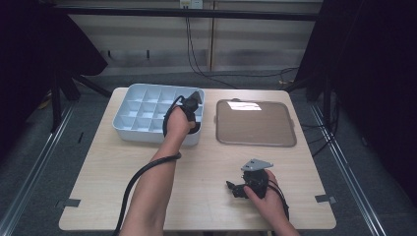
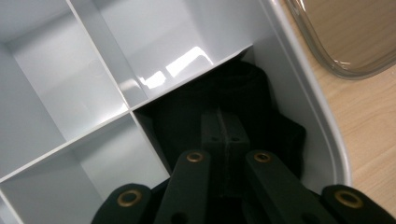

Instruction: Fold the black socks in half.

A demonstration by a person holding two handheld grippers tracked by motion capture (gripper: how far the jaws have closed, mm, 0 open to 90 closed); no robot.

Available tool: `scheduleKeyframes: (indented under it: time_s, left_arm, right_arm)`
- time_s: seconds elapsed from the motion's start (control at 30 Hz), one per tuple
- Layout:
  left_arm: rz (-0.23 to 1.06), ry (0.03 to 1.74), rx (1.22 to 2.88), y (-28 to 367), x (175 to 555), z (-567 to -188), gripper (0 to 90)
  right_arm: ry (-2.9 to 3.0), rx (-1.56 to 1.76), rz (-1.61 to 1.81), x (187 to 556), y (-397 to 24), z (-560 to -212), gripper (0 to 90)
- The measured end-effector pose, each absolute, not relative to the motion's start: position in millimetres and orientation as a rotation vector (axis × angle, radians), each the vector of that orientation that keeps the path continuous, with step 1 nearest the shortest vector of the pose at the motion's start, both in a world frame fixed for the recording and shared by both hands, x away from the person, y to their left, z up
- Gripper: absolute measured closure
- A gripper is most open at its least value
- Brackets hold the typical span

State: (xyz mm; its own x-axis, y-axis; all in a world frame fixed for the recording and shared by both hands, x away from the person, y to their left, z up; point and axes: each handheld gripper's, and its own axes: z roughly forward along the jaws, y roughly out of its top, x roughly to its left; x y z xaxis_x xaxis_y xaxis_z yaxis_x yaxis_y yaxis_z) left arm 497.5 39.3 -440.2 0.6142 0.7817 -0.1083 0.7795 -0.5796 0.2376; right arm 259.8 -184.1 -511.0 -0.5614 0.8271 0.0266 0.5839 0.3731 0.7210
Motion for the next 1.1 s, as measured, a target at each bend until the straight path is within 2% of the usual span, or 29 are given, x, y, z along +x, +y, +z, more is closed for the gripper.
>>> scheduleKeyframes:
  time_s: [0.7, 0.93, 1.1]
  left_arm:
    - [0.019, 1.302, 2.564, 41, 495, -439, 88.9]
    - [0.022, 1.316, 2.550, 43, 494, -429, 75.8]
    - [0.051, 1.323, 2.544, 46, 493, -421, 70.6]
  right_arm:
    - [2.299, 1.236, 0.999, 260, -184, -511, 13.9]
    - [2.301, 1.235, 0.997, 260, -184, -511, 13.9]
    - [2.301, 1.237, 0.997, 260, -184, -511, 13.9]
